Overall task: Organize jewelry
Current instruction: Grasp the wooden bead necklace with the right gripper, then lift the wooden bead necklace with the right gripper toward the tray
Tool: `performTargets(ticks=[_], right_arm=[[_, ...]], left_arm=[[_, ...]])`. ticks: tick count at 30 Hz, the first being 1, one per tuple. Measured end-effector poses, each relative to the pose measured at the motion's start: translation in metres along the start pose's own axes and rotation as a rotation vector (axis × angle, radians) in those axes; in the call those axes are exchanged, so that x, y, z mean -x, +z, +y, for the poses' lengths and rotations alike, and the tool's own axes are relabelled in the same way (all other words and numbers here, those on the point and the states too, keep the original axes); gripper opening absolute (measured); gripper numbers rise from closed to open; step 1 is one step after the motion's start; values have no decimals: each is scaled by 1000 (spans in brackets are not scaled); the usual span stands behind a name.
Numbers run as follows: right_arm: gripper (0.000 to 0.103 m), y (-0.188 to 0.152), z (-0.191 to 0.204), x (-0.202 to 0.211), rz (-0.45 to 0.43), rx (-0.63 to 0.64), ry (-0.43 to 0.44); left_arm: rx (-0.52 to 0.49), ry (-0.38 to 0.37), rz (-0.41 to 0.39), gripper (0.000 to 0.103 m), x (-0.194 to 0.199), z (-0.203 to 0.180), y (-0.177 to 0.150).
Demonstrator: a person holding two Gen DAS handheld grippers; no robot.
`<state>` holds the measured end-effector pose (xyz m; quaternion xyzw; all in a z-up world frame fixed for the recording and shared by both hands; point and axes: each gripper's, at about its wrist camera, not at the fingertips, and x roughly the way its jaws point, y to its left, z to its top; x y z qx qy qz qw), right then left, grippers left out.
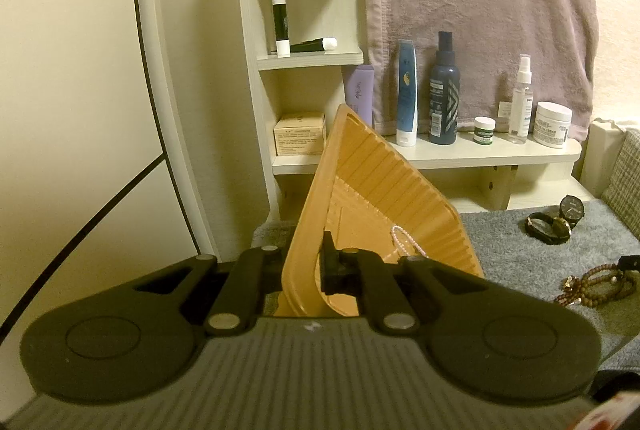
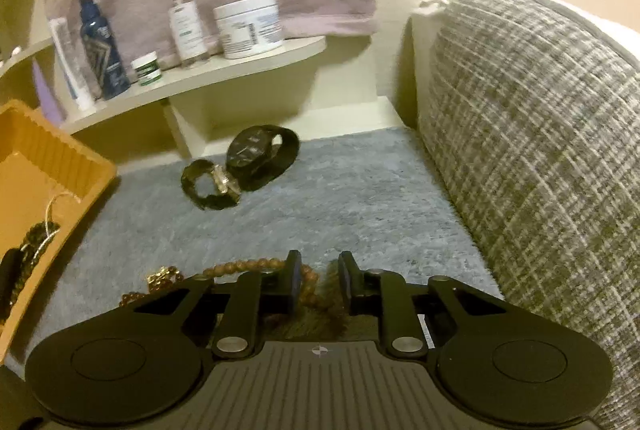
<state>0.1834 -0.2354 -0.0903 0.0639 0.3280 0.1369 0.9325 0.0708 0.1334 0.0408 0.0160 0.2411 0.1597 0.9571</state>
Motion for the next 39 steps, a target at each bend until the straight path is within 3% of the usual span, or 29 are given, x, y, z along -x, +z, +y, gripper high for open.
performTargets(ticks=[6, 8, 12, 39], right_arm=[[19, -3, 5, -1, 26, 101, 30], [7, -2, 6, -2, 34, 119, 39], [6, 0, 9, 0, 33, 147, 51], [6, 102, 47, 119, -317, 422, 118]], left_arm=[[1, 2, -1, 7, 0, 0, 0], [0, 1, 0, 7, 1, 0, -1], [0, 0, 0, 7, 1, 0, -1], [2, -1, -3, 7, 0, -1, -1]])
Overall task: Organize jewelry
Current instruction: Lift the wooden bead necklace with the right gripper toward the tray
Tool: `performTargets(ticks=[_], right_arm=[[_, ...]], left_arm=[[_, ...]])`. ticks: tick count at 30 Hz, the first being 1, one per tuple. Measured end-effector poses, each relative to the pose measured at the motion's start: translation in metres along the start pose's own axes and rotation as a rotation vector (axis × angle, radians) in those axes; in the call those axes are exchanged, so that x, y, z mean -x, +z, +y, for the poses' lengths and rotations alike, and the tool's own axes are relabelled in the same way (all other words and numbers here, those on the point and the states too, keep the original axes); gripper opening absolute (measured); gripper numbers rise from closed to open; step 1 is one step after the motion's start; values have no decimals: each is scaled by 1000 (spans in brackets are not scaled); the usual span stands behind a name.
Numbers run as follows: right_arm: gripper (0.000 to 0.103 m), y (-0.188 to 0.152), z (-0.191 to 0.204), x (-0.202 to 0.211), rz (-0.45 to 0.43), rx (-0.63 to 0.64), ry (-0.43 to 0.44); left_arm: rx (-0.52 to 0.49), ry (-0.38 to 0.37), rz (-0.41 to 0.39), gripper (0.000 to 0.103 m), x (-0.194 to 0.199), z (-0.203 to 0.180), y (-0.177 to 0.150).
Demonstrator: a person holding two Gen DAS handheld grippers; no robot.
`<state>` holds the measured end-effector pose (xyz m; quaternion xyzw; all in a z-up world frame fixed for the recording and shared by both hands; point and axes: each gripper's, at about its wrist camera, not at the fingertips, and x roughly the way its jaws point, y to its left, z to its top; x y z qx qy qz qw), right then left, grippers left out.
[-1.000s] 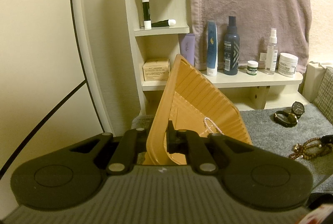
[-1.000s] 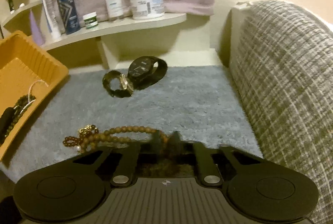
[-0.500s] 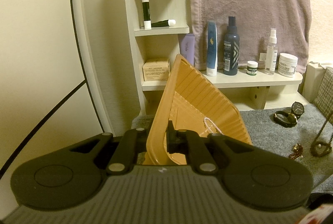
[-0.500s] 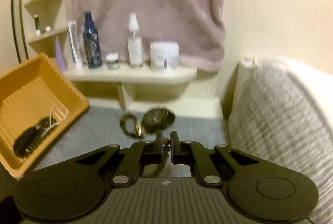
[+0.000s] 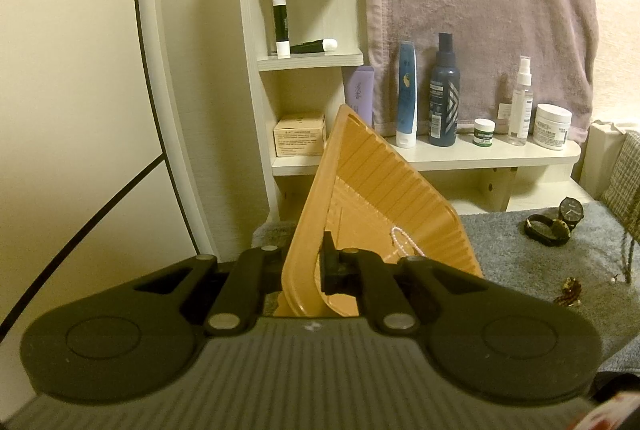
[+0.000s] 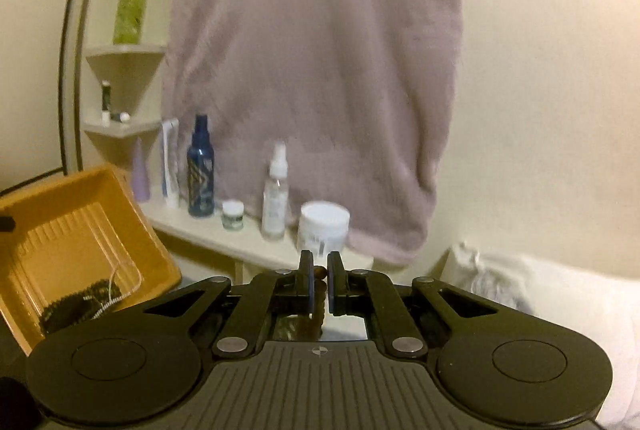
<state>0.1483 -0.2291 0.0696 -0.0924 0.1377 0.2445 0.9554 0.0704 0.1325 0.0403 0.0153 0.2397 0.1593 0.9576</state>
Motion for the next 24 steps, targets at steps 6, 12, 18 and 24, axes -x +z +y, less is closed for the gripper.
performTargets(ticks=[6, 12, 18, 24], right_arm=[[6, 21, 7, 4, -39, 66, 26], [6, 47, 22, 6, -85, 104, 101], [6, 76, 59, -8, -99, 165, 253], [6, 96, 107, -23, -124, 235, 416]], left_arm=[[0, -1, 0, 7, 0, -1, 1], [2, -2, 0, 7, 1, -2, 2], [6, 0, 0, 7, 1, -2, 2], [6, -2, 0, 7, 2, -1, 1]])
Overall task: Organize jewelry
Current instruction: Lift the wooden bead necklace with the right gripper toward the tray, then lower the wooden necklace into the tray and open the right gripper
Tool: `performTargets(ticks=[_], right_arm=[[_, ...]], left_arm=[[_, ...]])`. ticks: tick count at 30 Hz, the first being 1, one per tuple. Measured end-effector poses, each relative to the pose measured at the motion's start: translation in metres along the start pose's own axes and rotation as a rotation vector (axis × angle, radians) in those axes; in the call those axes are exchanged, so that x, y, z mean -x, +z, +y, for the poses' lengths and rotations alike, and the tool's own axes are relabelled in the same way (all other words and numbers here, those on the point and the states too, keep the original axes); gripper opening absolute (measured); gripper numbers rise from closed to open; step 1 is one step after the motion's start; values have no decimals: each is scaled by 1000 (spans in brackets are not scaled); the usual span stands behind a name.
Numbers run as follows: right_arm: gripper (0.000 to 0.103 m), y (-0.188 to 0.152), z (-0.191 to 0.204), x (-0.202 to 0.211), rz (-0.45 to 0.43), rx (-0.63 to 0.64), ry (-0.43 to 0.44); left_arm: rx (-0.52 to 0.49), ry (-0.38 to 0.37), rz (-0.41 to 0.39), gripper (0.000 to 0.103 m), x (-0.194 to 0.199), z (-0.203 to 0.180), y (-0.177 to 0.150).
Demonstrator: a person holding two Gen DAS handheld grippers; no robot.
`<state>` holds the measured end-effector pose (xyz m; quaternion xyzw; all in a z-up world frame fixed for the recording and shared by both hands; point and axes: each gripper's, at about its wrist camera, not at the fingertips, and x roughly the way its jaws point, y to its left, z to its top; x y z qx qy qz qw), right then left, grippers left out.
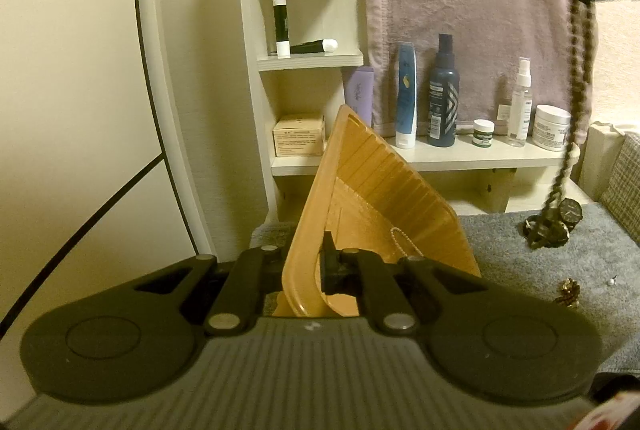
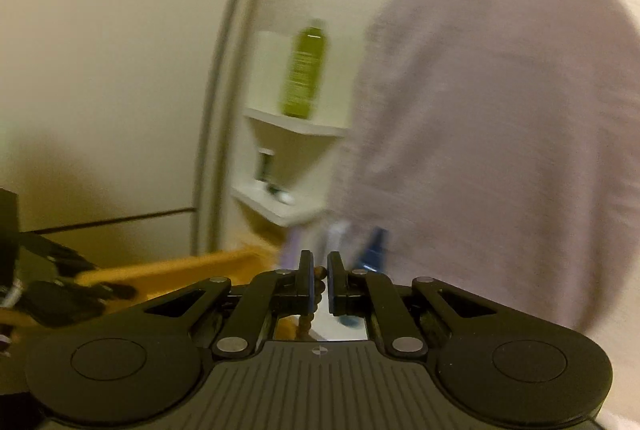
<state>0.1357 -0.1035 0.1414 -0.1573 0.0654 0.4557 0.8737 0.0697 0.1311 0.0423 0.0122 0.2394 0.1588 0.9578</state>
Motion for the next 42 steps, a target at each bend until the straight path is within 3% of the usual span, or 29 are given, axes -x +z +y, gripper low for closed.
performTargets(ticks=[7, 15, 21, 29, 42], right_arm=[[6, 12, 26, -39, 5, 76, 114], [6, 5, 38, -99, 41, 143, 94], [6, -6, 36, -131, 117, 159, 109], [6, -37, 45, -144, 240, 245, 174], [6, -37, 45, -153, 258, 241, 281]], left_arm=[[3, -2, -1, 7, 0, 1, -1], [9, -4, 0, 7, 0, 2, 0], [11, -7, 0, 7, -1, 3, 1], [12, -8, -1, 8, -2, 3, 2], [14, -8, -1, 8, -2, 2, 2]])
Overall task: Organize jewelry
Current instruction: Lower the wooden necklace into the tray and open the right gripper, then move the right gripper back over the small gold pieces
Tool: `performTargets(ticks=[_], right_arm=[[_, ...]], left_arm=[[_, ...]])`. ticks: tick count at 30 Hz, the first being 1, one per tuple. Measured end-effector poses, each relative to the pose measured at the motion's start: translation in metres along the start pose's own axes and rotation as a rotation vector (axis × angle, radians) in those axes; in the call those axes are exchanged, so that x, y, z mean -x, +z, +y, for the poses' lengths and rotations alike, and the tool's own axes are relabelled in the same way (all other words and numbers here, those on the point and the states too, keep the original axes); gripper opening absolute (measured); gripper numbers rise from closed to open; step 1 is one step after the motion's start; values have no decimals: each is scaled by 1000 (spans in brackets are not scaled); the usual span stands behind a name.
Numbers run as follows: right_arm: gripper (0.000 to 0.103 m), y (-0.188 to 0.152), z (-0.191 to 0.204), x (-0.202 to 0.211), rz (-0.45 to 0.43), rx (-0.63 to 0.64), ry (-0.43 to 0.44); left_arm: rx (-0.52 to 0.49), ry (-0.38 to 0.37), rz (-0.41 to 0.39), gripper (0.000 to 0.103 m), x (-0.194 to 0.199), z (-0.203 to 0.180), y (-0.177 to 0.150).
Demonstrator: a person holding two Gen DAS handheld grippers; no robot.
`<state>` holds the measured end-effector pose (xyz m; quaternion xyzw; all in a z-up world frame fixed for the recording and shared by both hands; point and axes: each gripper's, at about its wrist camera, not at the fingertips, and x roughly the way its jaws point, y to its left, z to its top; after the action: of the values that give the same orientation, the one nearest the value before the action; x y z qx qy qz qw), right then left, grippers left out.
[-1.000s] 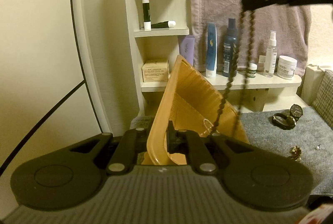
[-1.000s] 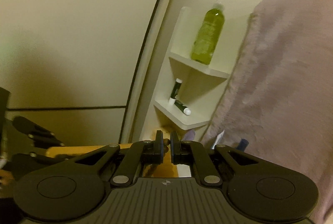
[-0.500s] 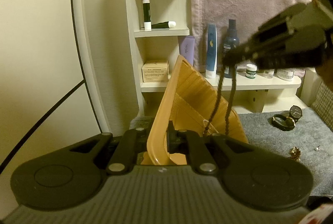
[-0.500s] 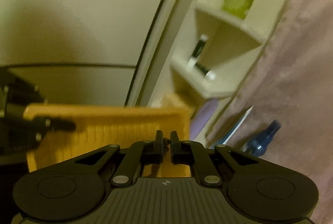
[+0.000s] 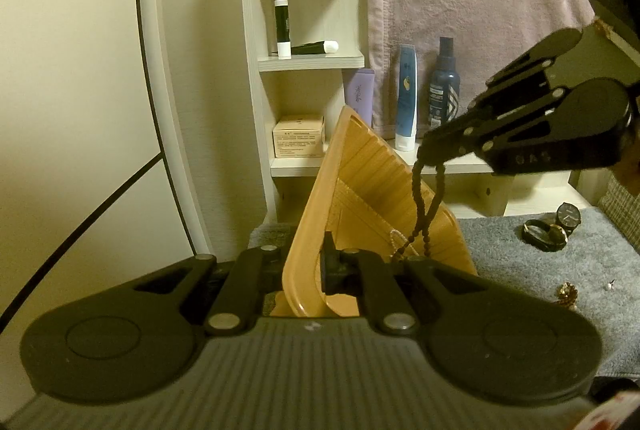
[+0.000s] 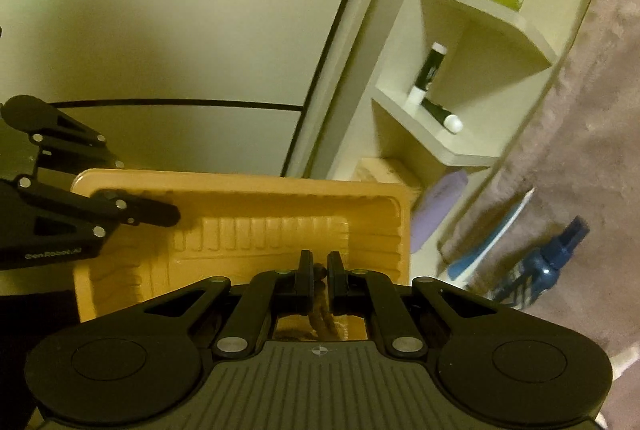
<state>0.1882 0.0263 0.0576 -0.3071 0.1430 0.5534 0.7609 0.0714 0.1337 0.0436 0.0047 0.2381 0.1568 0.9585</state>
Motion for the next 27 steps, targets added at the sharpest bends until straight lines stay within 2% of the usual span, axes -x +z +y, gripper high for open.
performTargets(ticks=[6, 13, 16, 20, 26, 27], right_arm=[[6, -3, 10, -4, 19, 23, 49], [7, -3, 8, 7, -29, -24, 50], [7, -4, 6, 21, -62, -69, 10], [7, -18, 0, 50, -118, -207, -64], [10, -74, 2, 94, -172, -471, -230], [13, -84, 3, 99, -177, -512, -259]], left_arm=[[2, -1, 0, 8, 0, 1, 0], [1, 0, 0, 8, 1, 1, -1], [1, -1, 0, 8, 1, 1, -1], [1, -2, -1, 8, 1, 1, -1], [1, -1, -1, 8, 0, 1, -1], [0, -1, -1, 8, 0, 0, -1]])
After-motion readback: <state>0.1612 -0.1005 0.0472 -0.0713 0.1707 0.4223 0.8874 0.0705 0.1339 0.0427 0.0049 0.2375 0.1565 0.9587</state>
